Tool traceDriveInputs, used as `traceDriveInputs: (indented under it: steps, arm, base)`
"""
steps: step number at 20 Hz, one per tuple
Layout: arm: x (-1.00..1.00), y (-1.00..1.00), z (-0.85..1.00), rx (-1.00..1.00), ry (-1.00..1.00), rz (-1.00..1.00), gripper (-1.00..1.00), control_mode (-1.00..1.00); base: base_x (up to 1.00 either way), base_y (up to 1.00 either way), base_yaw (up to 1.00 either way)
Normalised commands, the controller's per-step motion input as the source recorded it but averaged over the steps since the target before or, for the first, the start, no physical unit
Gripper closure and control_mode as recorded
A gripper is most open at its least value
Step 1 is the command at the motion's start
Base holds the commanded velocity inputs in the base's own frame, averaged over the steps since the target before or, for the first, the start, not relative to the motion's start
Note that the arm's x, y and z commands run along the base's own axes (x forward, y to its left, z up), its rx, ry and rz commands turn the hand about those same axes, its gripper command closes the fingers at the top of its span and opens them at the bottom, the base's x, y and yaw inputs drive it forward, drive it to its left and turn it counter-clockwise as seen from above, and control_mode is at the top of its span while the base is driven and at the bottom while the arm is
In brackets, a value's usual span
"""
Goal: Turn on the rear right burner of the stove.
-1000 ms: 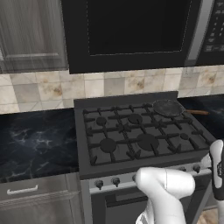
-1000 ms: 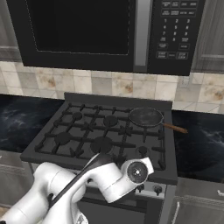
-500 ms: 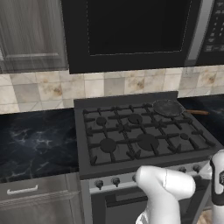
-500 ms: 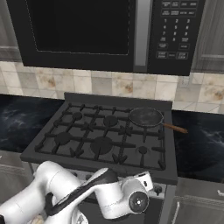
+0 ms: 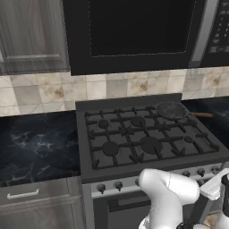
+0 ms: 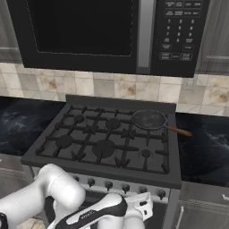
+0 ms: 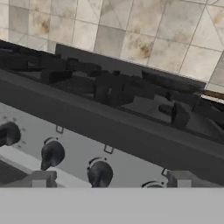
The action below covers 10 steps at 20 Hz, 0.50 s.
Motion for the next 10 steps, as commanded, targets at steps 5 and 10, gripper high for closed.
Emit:
traceDriveInputs:
  steps: [5, 10]
  arm:
    - [0.00, -0.49, -0.06, 0.22, 0.00, 0.00, -1.00, -1.00]
    - [0.00, -0.34, -0.16, 0.09, -0.02, 0.00, -1.00, -1.00]
  base:
    - [0.00, 0.00, 0.00]
    - [0.00, 0.00, 0.00]
